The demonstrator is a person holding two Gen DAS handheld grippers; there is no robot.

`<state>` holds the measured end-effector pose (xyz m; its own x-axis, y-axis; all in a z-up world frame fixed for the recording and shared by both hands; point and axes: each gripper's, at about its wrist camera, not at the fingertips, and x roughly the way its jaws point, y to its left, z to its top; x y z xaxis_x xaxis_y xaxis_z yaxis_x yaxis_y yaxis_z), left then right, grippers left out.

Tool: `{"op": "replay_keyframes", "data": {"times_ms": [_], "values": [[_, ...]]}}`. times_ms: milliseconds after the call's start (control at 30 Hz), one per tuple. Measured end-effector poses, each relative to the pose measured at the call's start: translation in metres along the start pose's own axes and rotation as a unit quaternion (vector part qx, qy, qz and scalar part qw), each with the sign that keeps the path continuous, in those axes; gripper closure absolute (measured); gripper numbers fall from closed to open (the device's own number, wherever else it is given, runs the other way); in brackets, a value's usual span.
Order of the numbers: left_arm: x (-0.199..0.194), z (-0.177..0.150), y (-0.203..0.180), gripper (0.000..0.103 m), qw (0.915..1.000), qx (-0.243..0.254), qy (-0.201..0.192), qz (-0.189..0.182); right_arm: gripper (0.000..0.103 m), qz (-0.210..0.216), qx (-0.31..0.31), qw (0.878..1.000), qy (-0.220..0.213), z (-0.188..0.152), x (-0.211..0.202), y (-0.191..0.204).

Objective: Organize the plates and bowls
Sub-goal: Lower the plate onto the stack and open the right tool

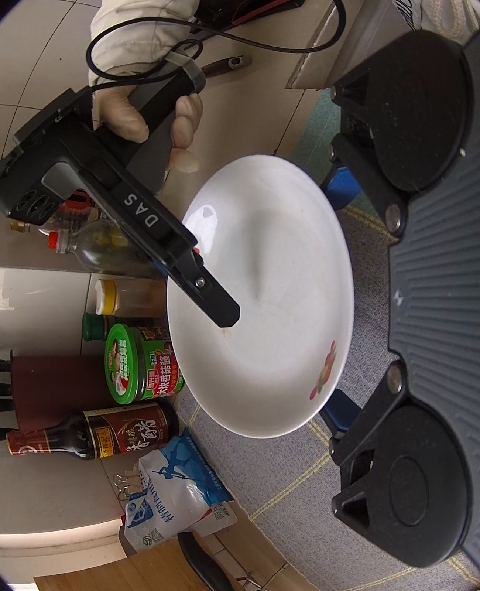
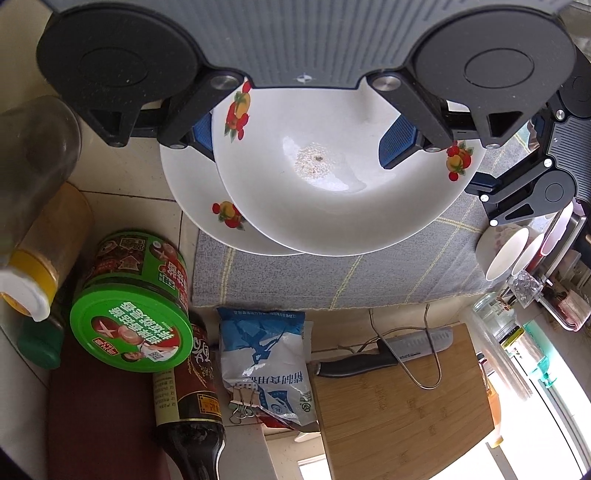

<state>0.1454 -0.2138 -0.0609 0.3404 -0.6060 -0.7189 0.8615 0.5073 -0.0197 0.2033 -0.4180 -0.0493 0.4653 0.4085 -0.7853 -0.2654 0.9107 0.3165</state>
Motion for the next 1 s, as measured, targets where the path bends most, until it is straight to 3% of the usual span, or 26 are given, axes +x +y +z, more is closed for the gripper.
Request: {"op": "replay_keyframes", "data": {"times_ms": [467, 1000], "values": [[0.013, 0.005, 0.006, 0.002, 0.9999, -0.003, 0.009, -0.005, 0.012, -0.003, 0.029, 1.000, 0.000, -0.004, -0.002, -0.019], [0.016, 0.004, 0.008, 0.002, 0.9999, 0.010, 0.004, -0.003, 0.009, -0.029, 0.033, 0.999, -0.011, -0.008, -0.021, -0.013]]}}
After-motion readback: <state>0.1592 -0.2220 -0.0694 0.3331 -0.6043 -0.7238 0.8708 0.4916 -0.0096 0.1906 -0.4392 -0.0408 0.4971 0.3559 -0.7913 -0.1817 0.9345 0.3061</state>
